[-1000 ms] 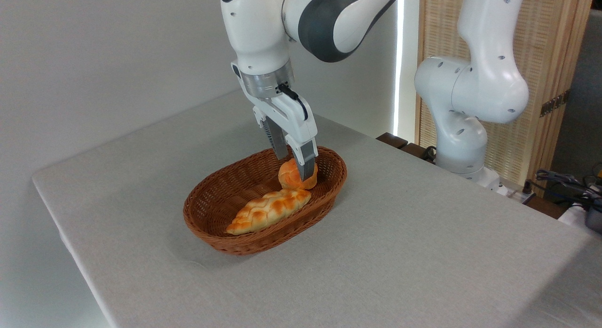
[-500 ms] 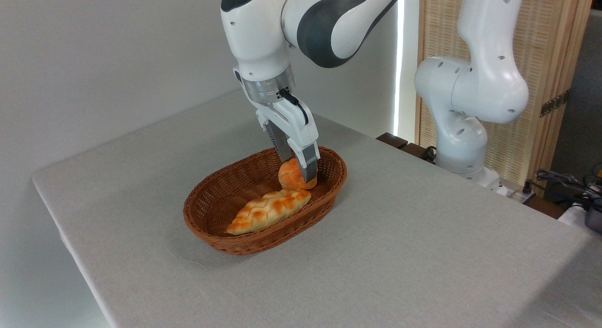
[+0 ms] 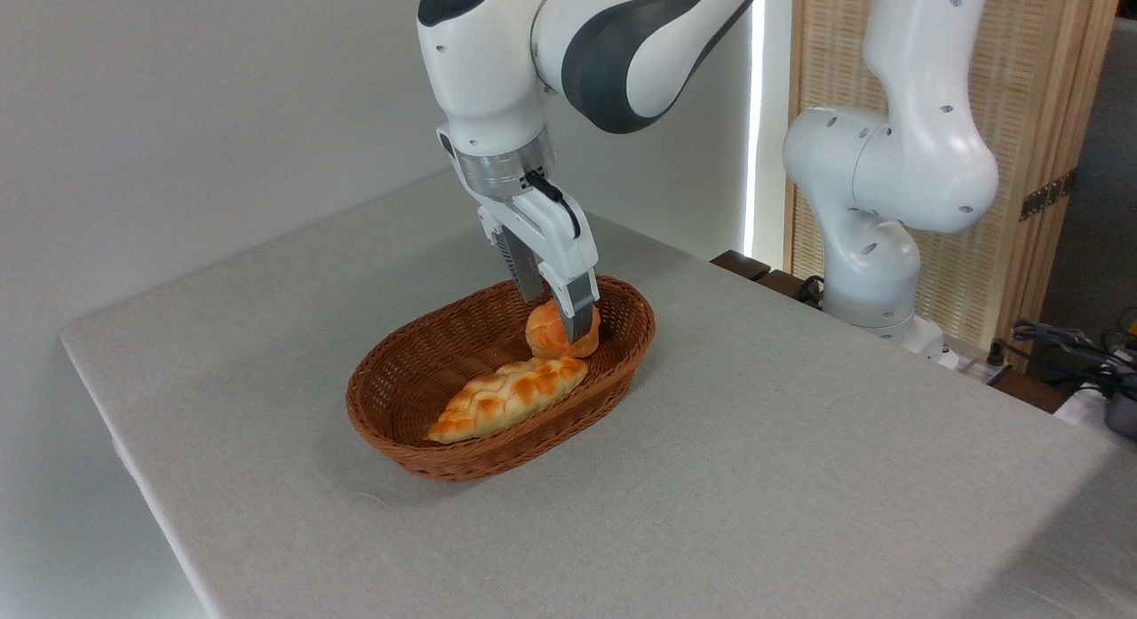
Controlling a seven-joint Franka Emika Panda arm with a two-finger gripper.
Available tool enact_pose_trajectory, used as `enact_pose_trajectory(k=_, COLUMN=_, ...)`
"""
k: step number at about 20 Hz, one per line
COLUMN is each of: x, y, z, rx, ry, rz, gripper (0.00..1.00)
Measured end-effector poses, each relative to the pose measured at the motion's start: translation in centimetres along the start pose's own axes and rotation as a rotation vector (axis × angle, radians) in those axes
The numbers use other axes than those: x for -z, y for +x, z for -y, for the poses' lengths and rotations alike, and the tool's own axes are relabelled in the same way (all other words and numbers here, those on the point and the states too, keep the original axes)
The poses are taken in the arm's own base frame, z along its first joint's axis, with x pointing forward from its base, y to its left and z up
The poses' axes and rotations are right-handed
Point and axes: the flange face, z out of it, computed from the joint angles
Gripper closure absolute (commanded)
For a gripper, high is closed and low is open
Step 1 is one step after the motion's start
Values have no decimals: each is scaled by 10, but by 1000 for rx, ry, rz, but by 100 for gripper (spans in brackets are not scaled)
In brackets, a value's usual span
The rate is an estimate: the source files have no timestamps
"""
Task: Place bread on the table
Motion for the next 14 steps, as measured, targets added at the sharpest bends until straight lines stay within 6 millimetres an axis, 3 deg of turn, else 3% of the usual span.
enact_pose_trajectory(k=12, x=-17, y=-1, z=2, rx=4, ry=-20, rz=21, gripper=0)
enact_pose_trajectory(k=14, x=-28, y=1, z=-1, rx=-5, ry=-8, rz=22, gripper=6)
